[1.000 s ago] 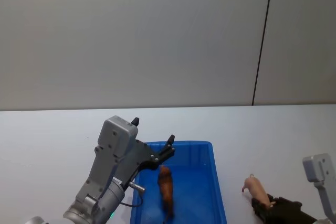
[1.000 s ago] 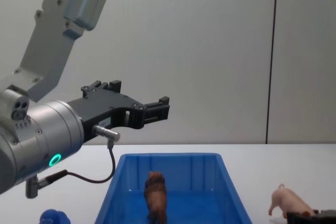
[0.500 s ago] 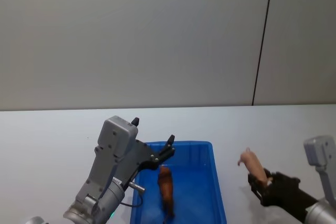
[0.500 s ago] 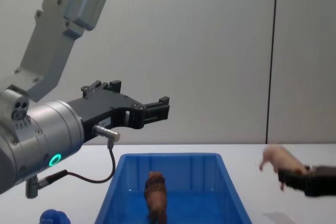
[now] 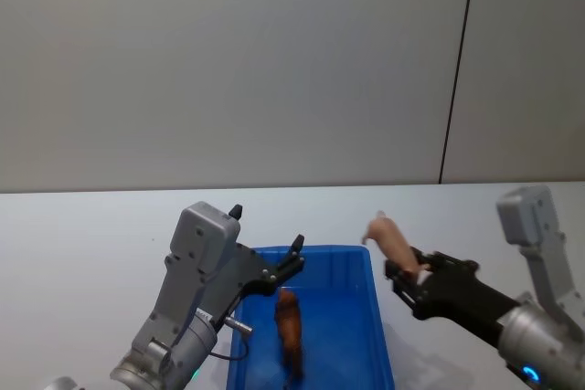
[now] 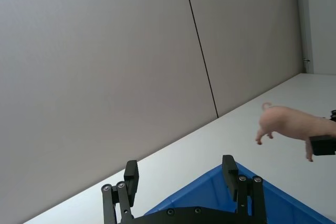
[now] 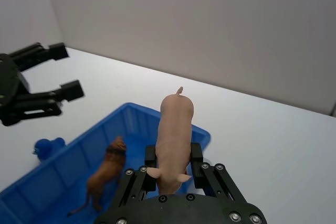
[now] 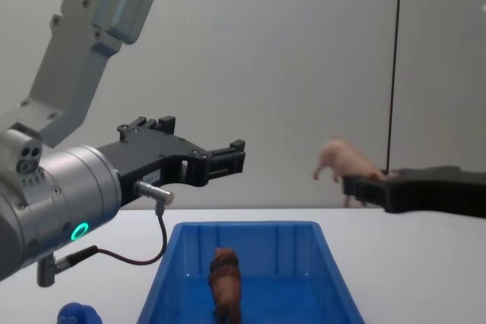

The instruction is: Pick up the two dolls from the table and place them into the box.

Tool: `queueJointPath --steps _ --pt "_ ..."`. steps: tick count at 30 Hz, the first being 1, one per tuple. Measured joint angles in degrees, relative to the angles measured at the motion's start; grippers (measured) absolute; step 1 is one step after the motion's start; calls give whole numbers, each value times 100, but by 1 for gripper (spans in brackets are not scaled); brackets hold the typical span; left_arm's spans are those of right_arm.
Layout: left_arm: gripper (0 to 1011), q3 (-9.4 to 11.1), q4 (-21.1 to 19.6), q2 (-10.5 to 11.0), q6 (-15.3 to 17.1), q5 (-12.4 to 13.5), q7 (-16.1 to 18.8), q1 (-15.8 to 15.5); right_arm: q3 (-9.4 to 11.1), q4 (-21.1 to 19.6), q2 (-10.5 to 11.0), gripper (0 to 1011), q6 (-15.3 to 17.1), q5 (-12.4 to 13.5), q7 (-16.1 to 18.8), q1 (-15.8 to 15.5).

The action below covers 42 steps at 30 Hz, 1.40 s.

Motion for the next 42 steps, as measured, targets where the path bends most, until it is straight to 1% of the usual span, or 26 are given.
queueJointPath --steps 3,6,7,8,9,10,12,13,14,16,19,21,24,26,32,42 --pt "1001 0 0 0 0 0 0 0 -59 75 -116 361 152 -20 223 189" --pt "1001 0 0 0 0 0 0 0 -102 170 -209 397 279 -26 359 331" --pt "1001 0 0 0 0 0 0 0 -102 170 -209 467 279 -26 359 331" --pt "1001 0 0 0 0 0 0 0 -125 228 -257 486 338 -28 413 401" --pt "1001 0 0 0 0 0 0 0 -148 299 -307 529 393 -31 471 475" --pt "1001 0 0 0 0 0 0 0 -158 331 -328 544 413 -33 495 505" --pt "1001 0 0 0 0 0 0 0 -184 422 -386 629 468 -37 554 596" --pt "1001 0 0 0 0 0 0 0 -190 447 -400 629 482 -38 575 620" --pt "1001 0 0 0 0 0 0 0 -196 469 -413 688 488 -39 584 642" --pt "1001 0 0 0 0 0 0 0 -205 517 -439 734 507 -40 616 687" --pt "1001 0 0 0 0 0 0 0 -212 582 -464 843 514 -42 655 751" --pt "1001 0 0 0 0 0 0 0 -208 612 -467 896 502 -42 670 776" --pt "1001 0 0 0 0 0 0 0 -183 626 -443 973 455 -42 678 788" --pt "1001 0 0 0 0 0 0 0 -154 625 -405 1001 399 -38 680 784" --pt "1001 0 0 0 0 0 0 0 -69 541 -250 1001 240 -9 681 668" --pt "1001 0 0 0 0 0 0 0 93 314 127 1001 -115 42 611 265"
